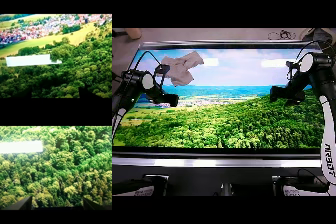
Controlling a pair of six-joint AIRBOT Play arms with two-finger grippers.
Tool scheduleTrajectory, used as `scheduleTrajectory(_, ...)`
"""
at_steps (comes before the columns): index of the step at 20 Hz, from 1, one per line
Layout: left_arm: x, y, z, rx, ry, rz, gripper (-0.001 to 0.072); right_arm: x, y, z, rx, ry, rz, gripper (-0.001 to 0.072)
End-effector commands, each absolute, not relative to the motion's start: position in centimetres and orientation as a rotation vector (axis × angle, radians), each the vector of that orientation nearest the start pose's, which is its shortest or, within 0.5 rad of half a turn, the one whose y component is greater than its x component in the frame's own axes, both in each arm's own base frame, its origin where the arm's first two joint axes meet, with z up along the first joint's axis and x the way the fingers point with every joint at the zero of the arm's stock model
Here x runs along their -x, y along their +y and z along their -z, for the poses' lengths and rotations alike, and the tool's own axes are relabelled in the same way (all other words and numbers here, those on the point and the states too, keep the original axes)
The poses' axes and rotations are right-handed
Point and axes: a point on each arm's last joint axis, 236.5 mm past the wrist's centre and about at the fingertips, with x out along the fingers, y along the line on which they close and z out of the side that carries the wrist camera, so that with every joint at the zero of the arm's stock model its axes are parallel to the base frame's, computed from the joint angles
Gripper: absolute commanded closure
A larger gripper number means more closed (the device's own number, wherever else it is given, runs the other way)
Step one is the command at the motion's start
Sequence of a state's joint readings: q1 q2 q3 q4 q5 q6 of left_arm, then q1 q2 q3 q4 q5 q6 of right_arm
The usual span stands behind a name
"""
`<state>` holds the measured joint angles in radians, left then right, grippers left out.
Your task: Fold the shirts.
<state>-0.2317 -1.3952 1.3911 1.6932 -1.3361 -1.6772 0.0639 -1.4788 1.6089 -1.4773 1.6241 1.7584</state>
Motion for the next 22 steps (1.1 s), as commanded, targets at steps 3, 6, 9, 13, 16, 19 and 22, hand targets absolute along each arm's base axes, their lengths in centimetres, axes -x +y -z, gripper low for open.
scheduleTrajectory(3,-39.7,-6.5,-3.4,-0.168,1.32,0.044,0.0045,-38.2,4.7,-6.1,-0.168,1.503,0.009,0.0023)
scheduleTrajectory(6,-39.7,-6.5,-3.4,-0.168,1.32,0.044,0.0045,-38.2,4.7,-6.1,-0.168,1.503,0.009,0.0023)
scheduleTrajectory(9,-39.7,-6.5,-3.4,-0.168,1.32,0.044,0.0045,-38.2,4.7,-6.1,-0.168,1.503,0.009,0.0023)
scheduleTrajectory(13,-40.1,-6.6,-3.5,-0.166,1.302,0.048,0.0045,-38.2,4.7,-6.1,-0.168,1.503,0.009,0.0024)
scheduleTrajectory(16,-43.7,-8.6,-4.1,-0.109,1.15,0.101,0.0046,-41.7,4.7,-6.7,-0.166,1.352,-0.005,0.0023)
scheduleTrajectory(19,-49.8,-8.9,-5.4,-0.043,0.945,0.088,0.0045,-45.0,5.2,-7.7,-0.19,1.21,-0.022,0.0023)
scheduleTrajectory(22,-55.5,-3.4,-2.3,0.199,1.021,-0.098,0.0044,-45.8,5.8,-8.1,-0.214,1.171,-0.042,0.0024)
